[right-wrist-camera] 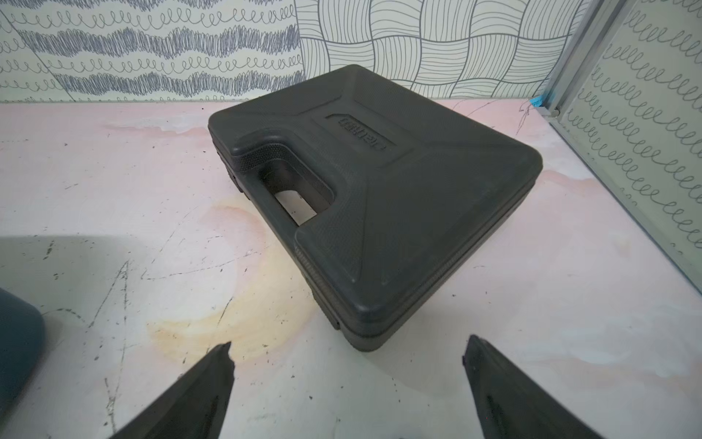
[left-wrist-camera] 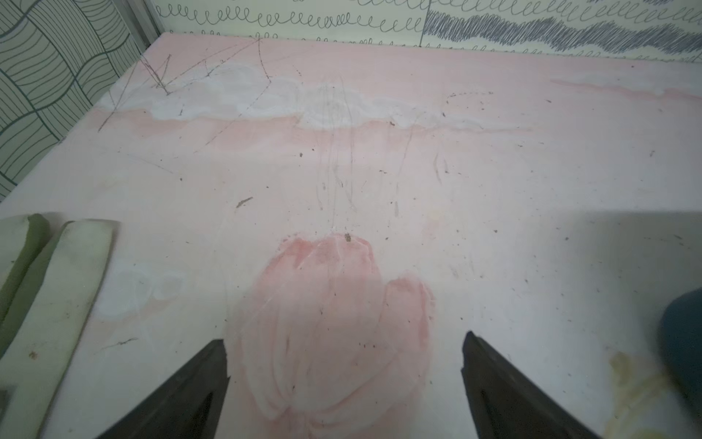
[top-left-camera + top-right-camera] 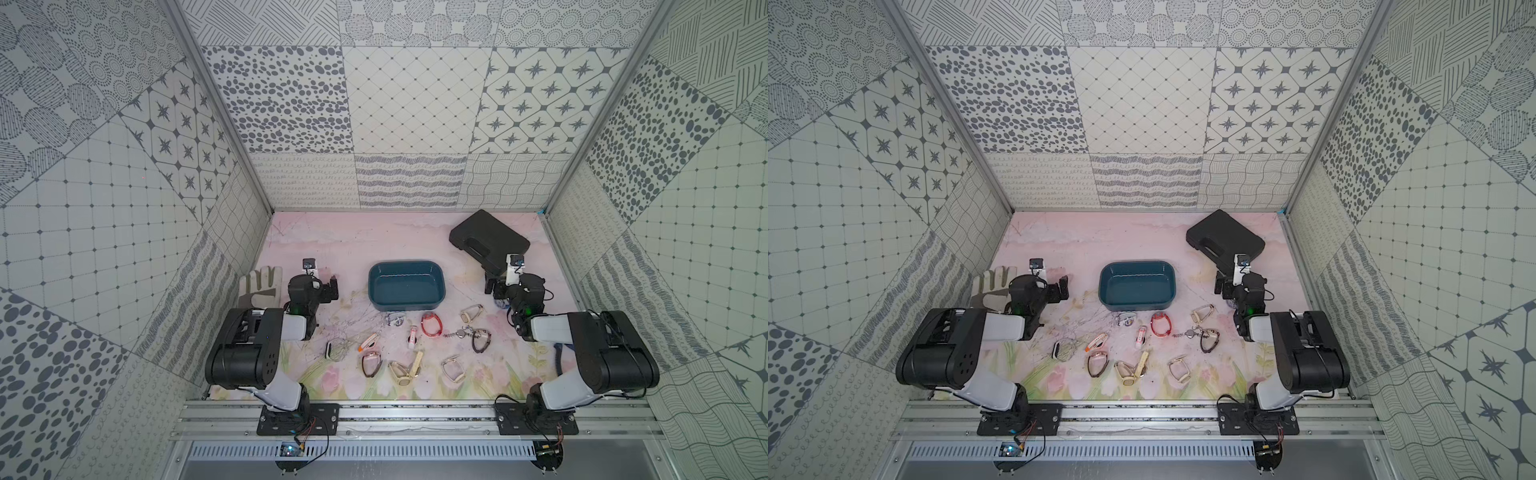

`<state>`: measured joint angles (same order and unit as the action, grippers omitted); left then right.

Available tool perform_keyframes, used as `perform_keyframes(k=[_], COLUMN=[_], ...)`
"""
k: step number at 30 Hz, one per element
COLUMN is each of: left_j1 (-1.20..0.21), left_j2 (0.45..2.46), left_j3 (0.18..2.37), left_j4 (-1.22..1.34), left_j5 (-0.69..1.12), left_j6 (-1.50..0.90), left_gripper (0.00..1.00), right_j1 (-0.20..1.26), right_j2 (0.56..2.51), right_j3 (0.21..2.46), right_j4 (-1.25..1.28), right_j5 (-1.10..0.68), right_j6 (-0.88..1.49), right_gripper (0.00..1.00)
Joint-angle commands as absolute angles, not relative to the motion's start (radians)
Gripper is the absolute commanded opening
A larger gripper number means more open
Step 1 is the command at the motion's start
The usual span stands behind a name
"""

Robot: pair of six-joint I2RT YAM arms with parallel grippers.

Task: Put the watch into the storage box
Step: Pick up the watch at the center of the board.

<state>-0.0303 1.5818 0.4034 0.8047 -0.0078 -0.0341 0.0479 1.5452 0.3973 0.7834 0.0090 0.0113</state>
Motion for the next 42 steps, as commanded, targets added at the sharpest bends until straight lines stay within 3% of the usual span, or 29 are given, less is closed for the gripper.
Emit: perform_keyframes(k=[1, 19, 22, 26, 28, 32, 36, 42], left_j1=[-0.027, -0.028, -0.054, -0.266, -0.400, -0.557, -0.728, -1.049], left_j2=[1.583, 1.557, 1.390, 1.056, 0.892, 0.675, 0.708, 0.831], left_j3=[0.413, 0.416, 0.457, 0.437, 0.478, 0.598, 0.718, 0.711], left_j4=[0.869, 0.844, 0.648, 0.536, 0.344, -0.114, -0.570, -0.897], left_j5=[-0.005, 0.036, -0.052, -0.218, -0.358, -0.341, -0.389, -0.602], left_j6=[-0.037, -0.014, -0.017, -0.021, -0.094, -0.417, -0.579, -0.820], left_gripper=[0.99, 0.99, 0.99, 0.99, 0.99, 0.99, 0.99, 0.99], right_j1=[0.043, 0.043, 0.070, 0.274, 0.429, 0.727, 0.925, 1.054], right_j2=[1.555, 1.530, 1.349, 1.091, 1.022, 0.950, 0.996, 1.214], right_j3=[0.414, 0.421, 0.476, 0.481, 0.564, 0.710, 0.795, 0.954], right_j4=[0.833, 0.834, 0.579, 0.428, 0.230, -0.102, -0.333, -0.756], right_j5=[0.011, 0.066, 0.134, 0.187, 0.300, 0.424, 0.387, 0.492], right_j6=[0.012, 0.037, 0.021, -0.015, -0.041, 0.085, 0.267, 0.469], right_gripper=[0.99, 1.00, 1.00, 1.00, 1.00, 1.00, 1.00, 0.99])
